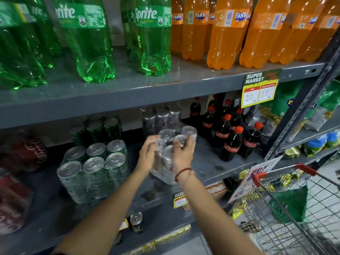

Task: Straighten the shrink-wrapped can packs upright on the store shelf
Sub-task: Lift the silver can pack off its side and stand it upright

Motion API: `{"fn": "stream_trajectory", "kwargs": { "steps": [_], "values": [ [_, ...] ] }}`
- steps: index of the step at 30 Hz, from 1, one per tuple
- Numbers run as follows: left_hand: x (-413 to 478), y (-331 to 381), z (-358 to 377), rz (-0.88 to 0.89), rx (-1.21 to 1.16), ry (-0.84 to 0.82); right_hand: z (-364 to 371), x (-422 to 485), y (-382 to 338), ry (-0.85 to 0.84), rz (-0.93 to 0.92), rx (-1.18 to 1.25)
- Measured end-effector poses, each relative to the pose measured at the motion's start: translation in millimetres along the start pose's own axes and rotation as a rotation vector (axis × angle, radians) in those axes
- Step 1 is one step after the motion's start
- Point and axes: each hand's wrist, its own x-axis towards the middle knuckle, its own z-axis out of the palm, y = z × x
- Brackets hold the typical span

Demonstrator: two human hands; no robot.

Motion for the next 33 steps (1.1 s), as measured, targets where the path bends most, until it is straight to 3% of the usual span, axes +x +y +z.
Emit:
{"fn": "stream_trajectory", "kwargs": {
  "steps": [2,4,9,15,17,20,24,28,33],
  "values": [
    [19.1,2.1,-9.3,-0.067,0.021,-0.065,12.1,-24.2,-3.9,0.101,-0.008,0.019],
    [25.7,5.7,-13.0,-0.12,0.045,-0.052,12.1,-32.3,-2.2,0.088,0.016,0.067],
    [-20.9,20.5,0.3,-0.183,0.068,0.27,-43.8,5.9,15.6,0.126,-0.151,-0.029],
    [-47.8,20.8,20.5,-0.162,0.071,0.036,-88.5,57.2,34.1,-0.47,-0.258,-0.15],
    [-39.3,17.3,19.5,-0.161,0.115,0.039,-88.2,60.7,40.5,-0.465,-0.234,-0.119],
    [-20.8,6.9,9.6,-0.135,0.16,0.009,-78.8,56.0,50.5,-0.325,-0.301,-0.099],
    [1.0,-1.9,-5.6,-0.106,0.199,-0.107,-76.3,51.2,54.6,-0.242,-0.372,-0.221],
    [5.9,-6.6,-11.3,-0.085,0.219,-0.198,-80.1,74.2,30.7,-0.427,-0.405,-0.445],
    [1.9,-7.6,-6.7,-0.095,0.202,-0.141,-82.4,89.9,13.7,-0.572,-0.411,-0.536]
  ]
}}
